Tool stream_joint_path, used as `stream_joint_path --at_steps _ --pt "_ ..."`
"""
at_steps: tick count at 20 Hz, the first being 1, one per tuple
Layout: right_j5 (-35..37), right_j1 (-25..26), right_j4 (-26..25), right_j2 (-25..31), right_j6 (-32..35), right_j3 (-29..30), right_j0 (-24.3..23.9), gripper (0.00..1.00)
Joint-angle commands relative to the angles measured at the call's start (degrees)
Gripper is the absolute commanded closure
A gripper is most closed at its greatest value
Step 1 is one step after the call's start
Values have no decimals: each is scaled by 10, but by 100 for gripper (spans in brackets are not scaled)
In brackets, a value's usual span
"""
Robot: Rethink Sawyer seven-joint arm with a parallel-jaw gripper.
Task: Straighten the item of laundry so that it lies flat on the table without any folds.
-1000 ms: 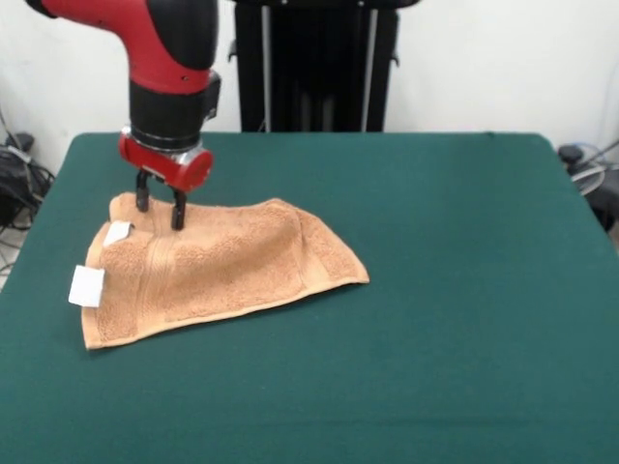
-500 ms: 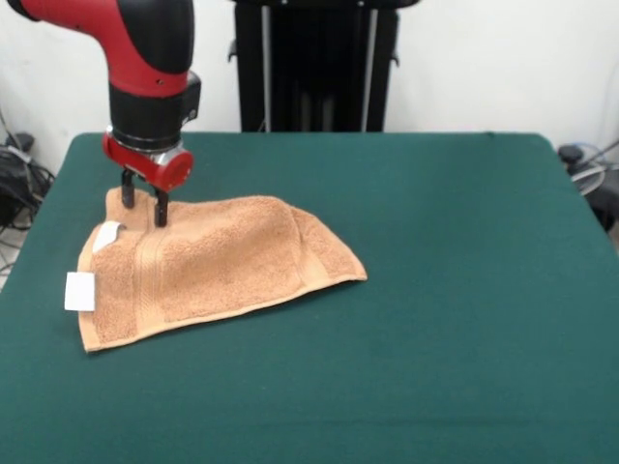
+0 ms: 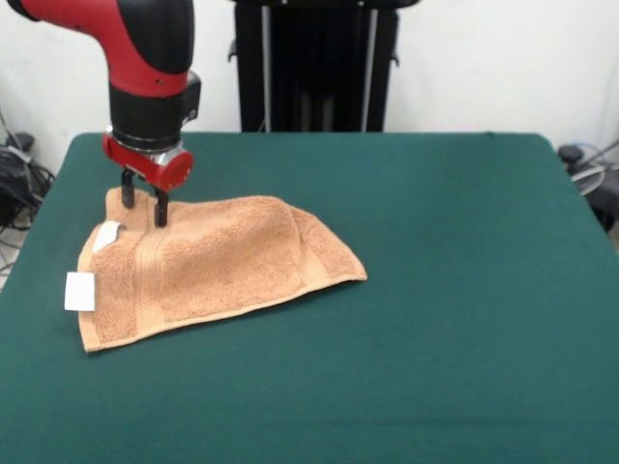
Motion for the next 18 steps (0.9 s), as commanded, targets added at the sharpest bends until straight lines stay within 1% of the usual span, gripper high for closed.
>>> stream_joint_path --at_steps 1,5,6,9,15,18 --pt "18 26 -11 2 28 0 -12 0" --pt "49 17 -17 -5 5 -8 -17 0" --pt "69 15 -21 -11 -6 -14 -16 0" --pt "99 10 -28 -25 -24 -23 -10 0" --pt "150 -15 -26 -51 -25 -22 6 0" --pt "202 -42 -18 -60 -29 -17 12 0"
